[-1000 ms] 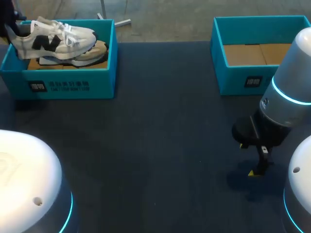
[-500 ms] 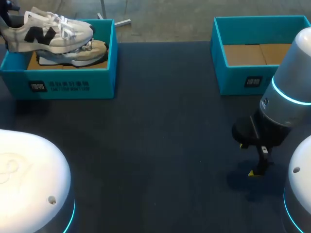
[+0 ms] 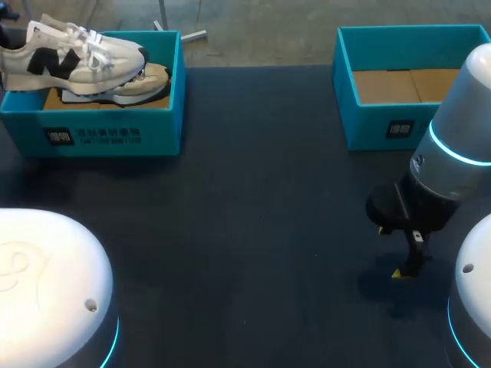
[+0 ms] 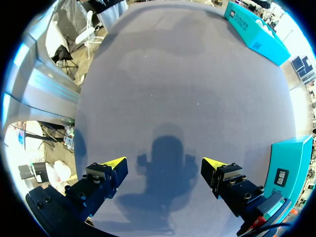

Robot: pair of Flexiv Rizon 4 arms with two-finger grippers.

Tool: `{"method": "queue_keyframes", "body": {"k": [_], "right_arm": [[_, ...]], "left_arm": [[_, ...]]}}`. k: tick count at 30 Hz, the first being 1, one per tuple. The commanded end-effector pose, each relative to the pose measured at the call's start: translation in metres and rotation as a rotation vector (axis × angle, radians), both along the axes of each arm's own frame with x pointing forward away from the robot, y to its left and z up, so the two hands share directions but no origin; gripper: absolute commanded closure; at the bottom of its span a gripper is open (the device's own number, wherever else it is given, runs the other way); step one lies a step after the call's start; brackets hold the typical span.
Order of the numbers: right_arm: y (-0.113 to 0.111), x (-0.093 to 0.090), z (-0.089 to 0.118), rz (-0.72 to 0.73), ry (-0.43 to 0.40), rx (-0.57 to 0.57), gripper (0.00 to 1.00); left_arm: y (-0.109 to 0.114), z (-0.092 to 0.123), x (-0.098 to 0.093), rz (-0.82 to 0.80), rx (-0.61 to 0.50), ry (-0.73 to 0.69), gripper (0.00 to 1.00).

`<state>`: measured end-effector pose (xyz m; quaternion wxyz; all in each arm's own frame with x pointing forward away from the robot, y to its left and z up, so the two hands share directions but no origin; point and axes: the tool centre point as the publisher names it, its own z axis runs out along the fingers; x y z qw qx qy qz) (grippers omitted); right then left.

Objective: Take the shoe out of the shoebox, open the shoe tongue, remove and reinsert the insole, then place the shoe into the shoebox

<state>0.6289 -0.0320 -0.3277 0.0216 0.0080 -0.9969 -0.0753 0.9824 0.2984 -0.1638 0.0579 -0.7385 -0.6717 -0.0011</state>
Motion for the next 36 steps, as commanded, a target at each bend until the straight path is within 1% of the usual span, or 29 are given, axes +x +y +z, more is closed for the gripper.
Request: {"method": "queue_keyframes", "body": {"k": [1, 8, 12, 19, 26, 36], "right_arm": [[0.0, -0.001, -0.001, -0.001, -0.002, -0.001, 0.0], [0.0, -0.001, -0.001, -0.001, -0.002, -0.001, 0.0], [0.0, -0.001, -0.001, -0.001, -0.002, -0.001, 0.0], [0.0, -0.001, -0.001, -0.001, -0.002, -0.001, 0.0], [0.0, -0.001, -0.001, -0.001, -0.002, -0.001, 0.0], [0.0, -0.001, -0.001, -0.001, -0.002, -0.001, 0.0]], "left_arm": [[0.0, 0.001, -0.008, -0.004, -0.003, -0.042, 1.0], [0.0, 0.001, -0.008, -0.004, -0.003, -0.042, 1.0], [-0.01, 0.005, -0.03, 0.01, -0.011, -0.047, 1.0], [-0.018, 0.012, -0.061, 0.093, -0.021, -0.038, 1.0], [-0.033, 0.005, -0.091, 0.154, -0.013, -0.068, 1.0], [-0.069, -0.008, -0.136, 0.166, -0.048, -0.051, 1.0]]}}
